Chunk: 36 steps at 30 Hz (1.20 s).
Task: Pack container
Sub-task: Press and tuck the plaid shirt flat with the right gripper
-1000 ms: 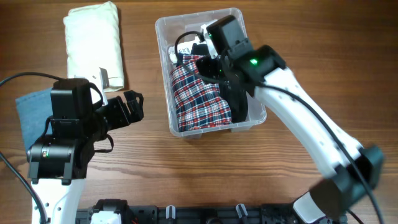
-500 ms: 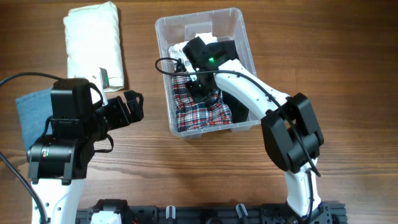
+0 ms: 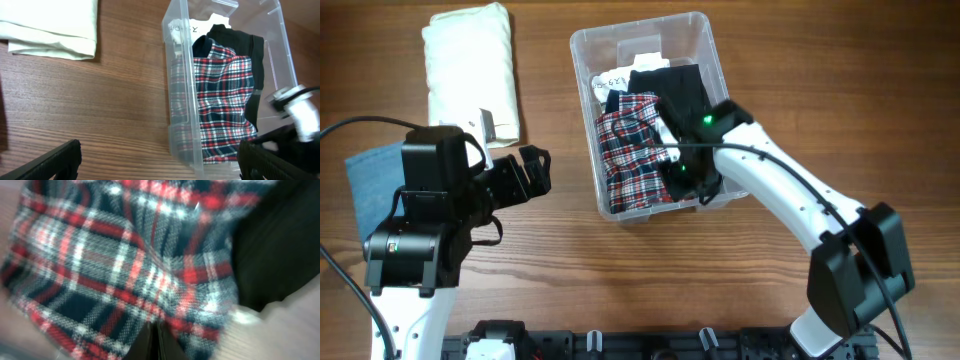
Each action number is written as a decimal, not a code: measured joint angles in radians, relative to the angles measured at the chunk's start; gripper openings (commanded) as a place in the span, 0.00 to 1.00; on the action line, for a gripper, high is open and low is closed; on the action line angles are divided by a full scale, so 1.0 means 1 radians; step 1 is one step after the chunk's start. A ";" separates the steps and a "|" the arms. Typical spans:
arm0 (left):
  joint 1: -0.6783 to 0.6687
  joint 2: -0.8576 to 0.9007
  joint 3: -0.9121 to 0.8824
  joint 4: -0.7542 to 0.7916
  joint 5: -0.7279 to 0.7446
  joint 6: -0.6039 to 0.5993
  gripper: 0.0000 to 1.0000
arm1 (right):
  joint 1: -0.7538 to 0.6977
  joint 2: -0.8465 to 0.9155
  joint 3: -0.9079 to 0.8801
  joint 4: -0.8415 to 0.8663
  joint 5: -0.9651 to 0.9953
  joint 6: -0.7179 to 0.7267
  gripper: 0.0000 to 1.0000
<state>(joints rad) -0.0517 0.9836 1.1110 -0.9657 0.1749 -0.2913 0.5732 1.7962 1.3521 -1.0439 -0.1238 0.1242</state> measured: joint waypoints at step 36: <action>0.000 0.000 0.000 0.002 0.000 0.000 1.00 | -0.120 -0.110 0.280 0.216 0.145 0.080 0.44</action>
<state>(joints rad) -0.0513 0.9836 1.1110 -0.9642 0.1745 -0.2913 0.4534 1.6863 1.6318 -0.8280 0.0216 0.2043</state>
